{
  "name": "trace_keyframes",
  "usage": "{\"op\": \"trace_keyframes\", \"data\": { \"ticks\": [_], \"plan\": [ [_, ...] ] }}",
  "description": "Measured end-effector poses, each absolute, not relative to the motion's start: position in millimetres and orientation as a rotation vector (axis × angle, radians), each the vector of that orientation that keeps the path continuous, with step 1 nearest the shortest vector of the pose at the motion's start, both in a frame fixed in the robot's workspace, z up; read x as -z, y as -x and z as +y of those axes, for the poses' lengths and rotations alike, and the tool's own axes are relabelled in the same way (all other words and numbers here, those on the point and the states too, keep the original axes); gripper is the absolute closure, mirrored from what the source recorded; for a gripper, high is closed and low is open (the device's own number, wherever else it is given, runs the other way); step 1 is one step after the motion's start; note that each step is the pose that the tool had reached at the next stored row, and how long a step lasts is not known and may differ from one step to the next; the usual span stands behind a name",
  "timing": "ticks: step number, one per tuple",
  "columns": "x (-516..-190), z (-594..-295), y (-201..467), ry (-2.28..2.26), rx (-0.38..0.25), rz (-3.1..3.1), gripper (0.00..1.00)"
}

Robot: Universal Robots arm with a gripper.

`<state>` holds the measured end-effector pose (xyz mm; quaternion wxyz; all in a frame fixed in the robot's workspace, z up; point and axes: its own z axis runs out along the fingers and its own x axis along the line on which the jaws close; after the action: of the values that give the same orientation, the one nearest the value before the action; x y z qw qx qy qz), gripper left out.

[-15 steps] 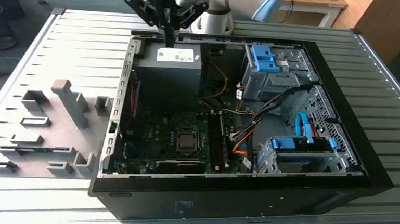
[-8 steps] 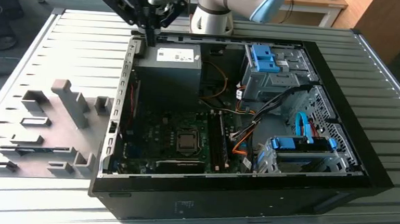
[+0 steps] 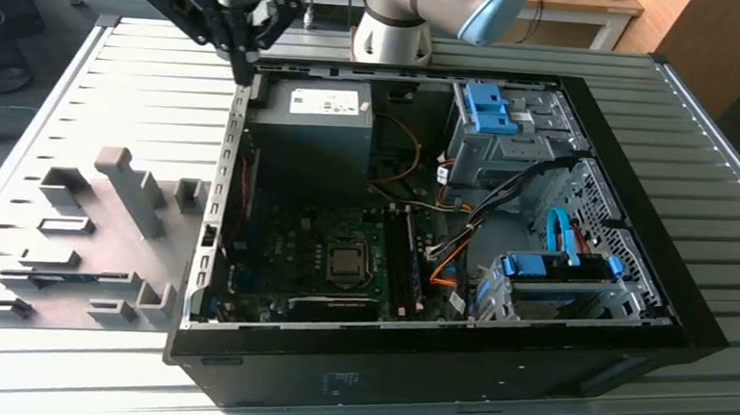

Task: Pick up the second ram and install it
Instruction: 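Reach for the second ram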

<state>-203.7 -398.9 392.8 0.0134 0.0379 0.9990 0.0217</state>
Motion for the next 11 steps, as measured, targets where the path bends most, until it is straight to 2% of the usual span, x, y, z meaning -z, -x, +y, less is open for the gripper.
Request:
{"op": "trace_keyframes", "data": {
  "ticks": [11],
  "plan": [
    [-392, -399, 245, -0.118, -0.068, 3.112, 0.89]
  ]
}}
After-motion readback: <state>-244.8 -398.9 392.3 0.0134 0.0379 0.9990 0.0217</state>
